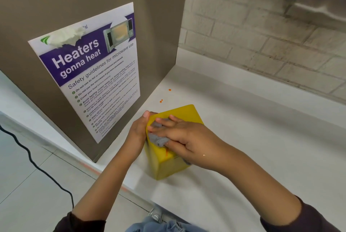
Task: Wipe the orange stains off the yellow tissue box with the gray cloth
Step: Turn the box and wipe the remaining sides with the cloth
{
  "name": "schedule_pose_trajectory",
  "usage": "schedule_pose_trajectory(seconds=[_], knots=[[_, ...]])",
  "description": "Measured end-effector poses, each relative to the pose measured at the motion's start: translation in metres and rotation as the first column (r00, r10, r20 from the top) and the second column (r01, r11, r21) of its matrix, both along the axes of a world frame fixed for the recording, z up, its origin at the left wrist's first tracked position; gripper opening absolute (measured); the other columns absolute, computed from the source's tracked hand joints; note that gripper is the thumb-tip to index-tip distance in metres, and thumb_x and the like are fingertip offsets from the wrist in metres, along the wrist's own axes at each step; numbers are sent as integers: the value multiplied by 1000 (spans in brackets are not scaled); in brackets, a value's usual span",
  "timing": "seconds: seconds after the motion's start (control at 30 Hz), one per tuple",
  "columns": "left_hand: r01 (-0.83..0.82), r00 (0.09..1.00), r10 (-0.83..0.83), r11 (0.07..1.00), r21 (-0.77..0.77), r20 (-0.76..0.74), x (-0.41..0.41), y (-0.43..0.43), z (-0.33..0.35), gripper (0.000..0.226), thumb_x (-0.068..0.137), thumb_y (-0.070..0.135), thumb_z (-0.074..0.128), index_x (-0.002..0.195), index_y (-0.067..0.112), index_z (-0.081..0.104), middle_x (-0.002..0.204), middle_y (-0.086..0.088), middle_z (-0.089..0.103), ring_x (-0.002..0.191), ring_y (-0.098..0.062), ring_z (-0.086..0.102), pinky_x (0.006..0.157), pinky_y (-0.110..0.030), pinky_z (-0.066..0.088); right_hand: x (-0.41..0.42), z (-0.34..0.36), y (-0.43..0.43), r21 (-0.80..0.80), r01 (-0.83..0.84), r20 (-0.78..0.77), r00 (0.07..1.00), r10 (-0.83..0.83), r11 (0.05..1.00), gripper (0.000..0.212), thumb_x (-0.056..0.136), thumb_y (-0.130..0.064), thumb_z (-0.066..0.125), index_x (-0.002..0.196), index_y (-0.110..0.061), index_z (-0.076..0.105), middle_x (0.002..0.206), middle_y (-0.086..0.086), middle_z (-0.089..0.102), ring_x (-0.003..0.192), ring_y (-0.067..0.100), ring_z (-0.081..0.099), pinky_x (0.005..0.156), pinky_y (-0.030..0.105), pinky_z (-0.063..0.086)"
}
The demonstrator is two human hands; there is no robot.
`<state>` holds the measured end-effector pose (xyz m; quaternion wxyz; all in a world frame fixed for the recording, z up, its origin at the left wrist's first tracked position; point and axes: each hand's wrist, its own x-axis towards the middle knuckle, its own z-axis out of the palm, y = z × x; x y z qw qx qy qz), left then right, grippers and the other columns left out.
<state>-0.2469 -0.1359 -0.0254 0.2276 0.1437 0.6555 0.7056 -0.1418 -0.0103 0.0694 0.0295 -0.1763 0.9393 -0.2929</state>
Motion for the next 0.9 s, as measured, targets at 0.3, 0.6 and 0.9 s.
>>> schedule_pose_trajectory(seconds=[0.3,0.6,0.9], knots=[[-60,997,64,992,-112,36,-3,7,11,33,86,45,33,74,27,58,78,-2,60,85,-27,54,81,-35,43,13,-9,22,-202,242,-39,966,-255,949,29,93,-13,48,119,-15,60,132,3,57,129,5,41,115,16,17],[-7,999,6,1000,-28,-43,3,-2,11,43,79,51,30,79,23,63,78,0,68,81,-17,62,83,-39,45,7,-7,1,-97,93,-20,995,-95,991,35,94,-20,48,129,-19,51,140,2,49,134,2,29,111,9,7],[-71,996,68,995,-68,-53,9,2,23,39,78,46,26,79,22,57,79,0,60,72,-7,60,67,-21,48,18,-12,20,-261,-142,-50,990,134,955,22,82,-13,62,100,-4,70,111,12,70,116,11,54,114,30,28]])
